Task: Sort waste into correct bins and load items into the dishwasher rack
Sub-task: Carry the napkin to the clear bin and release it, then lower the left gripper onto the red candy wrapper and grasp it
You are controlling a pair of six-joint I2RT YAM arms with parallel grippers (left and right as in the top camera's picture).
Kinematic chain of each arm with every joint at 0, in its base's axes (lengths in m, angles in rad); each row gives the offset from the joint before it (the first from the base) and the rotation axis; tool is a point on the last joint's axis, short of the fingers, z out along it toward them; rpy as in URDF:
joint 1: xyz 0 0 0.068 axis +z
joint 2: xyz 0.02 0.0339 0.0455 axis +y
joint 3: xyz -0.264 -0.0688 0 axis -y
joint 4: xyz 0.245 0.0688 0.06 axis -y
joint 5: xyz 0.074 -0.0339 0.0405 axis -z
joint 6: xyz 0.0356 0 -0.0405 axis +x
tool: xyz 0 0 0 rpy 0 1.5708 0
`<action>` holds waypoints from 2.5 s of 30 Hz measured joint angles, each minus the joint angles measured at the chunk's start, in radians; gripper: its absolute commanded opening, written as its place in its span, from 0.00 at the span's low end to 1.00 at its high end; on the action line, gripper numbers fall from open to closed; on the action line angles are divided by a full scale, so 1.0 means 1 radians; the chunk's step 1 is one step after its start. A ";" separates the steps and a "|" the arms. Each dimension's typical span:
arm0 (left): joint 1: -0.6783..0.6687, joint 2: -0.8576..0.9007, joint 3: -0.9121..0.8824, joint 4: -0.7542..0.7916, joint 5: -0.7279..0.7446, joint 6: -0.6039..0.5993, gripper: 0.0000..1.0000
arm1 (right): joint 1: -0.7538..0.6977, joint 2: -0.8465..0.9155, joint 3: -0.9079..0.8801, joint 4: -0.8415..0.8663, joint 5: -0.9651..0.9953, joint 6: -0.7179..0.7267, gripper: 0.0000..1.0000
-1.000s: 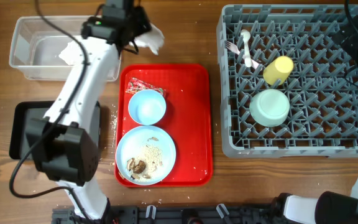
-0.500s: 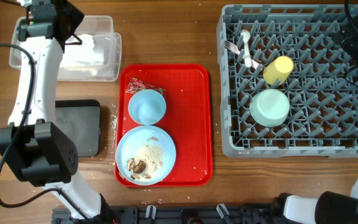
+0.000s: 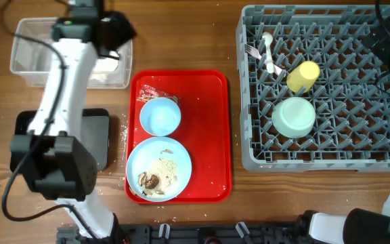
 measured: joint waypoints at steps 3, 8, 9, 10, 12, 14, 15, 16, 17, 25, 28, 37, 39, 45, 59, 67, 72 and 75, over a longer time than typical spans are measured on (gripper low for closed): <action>-0.092 0.002 0.000 -0.044 -0.015 -0.015 0.56 | 0.000 0.000 0.000 0.000 0.000 0.000 1.00; -0.164 0.039 0.000 -0.103 -0.055 -0.122 0.49 | 0.000 0.000 0.000 0.000 0.000 0.000 1.00; -0.165 0.059 0.000 -0.112 -0.060 -0.157 0.47 | 0.000 0.000 0.000 0.000 0.000 0.000 1.00; -0.164 0.082 0.000 -0.122 -0.063 -0.195 0.46 | 0.000 0.000 0.000 0.000 0.000 0.000 1.00; -0.164 0.119 0.000 -0.142 -0.070 -0.255 0.45 | 0.000 0.000 0.000 0.000 0.000 0.000 1.00; -0.164 0.150 0.000 -0.159 -0.073 -0.308 0.45 | 0.000 0.000 0.000 0.000 0.000 0.000 1.00; -0.164 0.161 0.000 -0.166 -0.074 -0.327 0.45 | 0.000 0.000 0.000 0.000 0.000 0.000 1.00; -0.164 0.172 0.000 -0.171 -0.076 -0.347 0.45 | 0.000 0.000 0.000 0.000 0.000 0.000 1.00; -0.164 0.180 0.000 -0.172 -0.076 -0.364 0.45 | 0.000 0.000 0.000 0.000 0.000 0.000 1.00; -0.150 0.219 0.000 -0.198 -0.076 -0.480 0.42 | 0.000 0.000 0.000 0.000 0.000 0.000 1.00; -0.138 0.240 0.000 -0.245 -0.077 -0.517 0.41 | 0.000 0.000 0.000 0.000 0.000 0.000 1.00; -0.136 0.269 -0.018 -0.267 -0.081 -0.575 0.41 | 0.000 0.000 0.000 0.000 0.000 0.000 1.00; -0.138 0.268 -0.030 -0.258 -0.093 -0.583 0.41 | 0.000 0.000 0.000 0.000 0.000 0.000 1.00; -0.142 0.254 -0.072 -0.218 -0.132 -0.598 0.40 | 0.000 0.000 0.000 0.000 0.000 0.000 1.00; -0.148 0.238 -0.110 -0.146 -0.281 -0.558 0.39 | 0.000 0.000 0.000 0.000 0.000 0.000 1.00; -0.165 0.174 -0.110 -0.088 -0.310 -0.327 0.41 | 0.000 0.000 0.000 0.000 0.000 0.000 1.00; -0.247 0.174 -0.110 -0.079 -0.316 -0.118 0.47 | 0.000 0.000 0.000 0.000 0.000 0.000 1.00; -0.291 0.174 -0.110 -0.106 -0.314 -0.053 0.47 | 0.000 0.000 0.000 0.000 0.000 0.000 1.00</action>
